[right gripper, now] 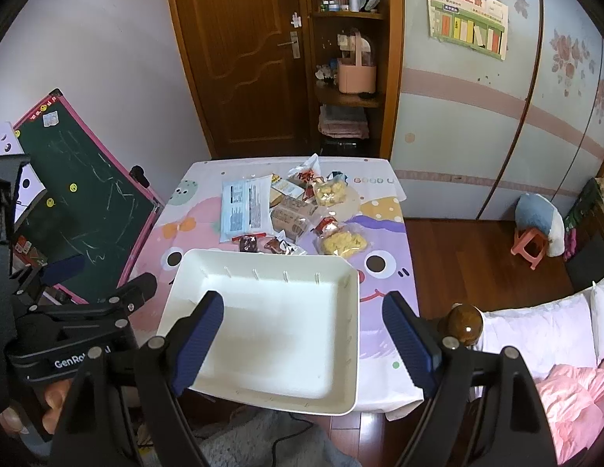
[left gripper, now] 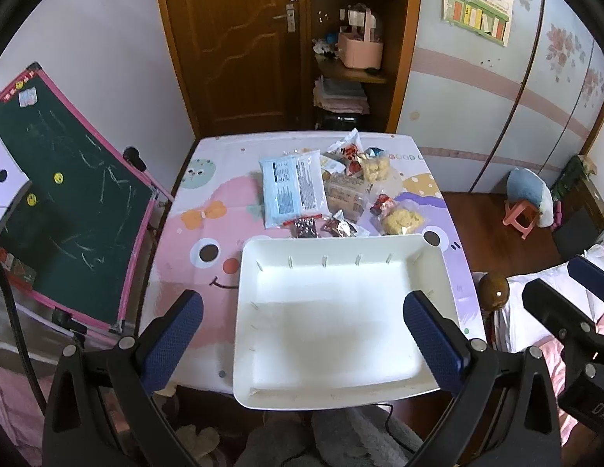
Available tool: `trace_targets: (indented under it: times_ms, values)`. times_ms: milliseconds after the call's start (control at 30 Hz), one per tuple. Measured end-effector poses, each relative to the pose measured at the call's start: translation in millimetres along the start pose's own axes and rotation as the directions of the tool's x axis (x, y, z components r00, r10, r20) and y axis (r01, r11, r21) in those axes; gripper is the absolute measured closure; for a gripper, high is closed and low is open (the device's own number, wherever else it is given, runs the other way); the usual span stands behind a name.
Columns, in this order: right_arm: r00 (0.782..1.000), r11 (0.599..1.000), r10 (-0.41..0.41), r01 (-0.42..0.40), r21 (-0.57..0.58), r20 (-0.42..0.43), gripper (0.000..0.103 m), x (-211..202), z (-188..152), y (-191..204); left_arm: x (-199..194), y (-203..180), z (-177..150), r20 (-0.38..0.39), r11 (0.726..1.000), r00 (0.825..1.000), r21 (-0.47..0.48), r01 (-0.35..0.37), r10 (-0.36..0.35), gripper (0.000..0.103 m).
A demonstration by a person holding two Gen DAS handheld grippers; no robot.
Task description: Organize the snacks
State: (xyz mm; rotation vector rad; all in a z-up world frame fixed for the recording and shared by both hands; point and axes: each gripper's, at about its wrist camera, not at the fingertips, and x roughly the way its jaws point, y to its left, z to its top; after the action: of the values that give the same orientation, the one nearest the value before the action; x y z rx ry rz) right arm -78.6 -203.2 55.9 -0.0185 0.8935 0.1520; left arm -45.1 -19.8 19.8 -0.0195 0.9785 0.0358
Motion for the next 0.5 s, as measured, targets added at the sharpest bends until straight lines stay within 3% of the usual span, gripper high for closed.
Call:
trace_targets:
  times_ms: [500]
  values:
    - [0.999, 0.998, -0.007, 0.009, 0.069, -0.034, 0.019, 29, 16, -28, 42, -4, 25, -0.024, 0.999, 1.000, 0.029, 0.012, -0.012, 0.001]
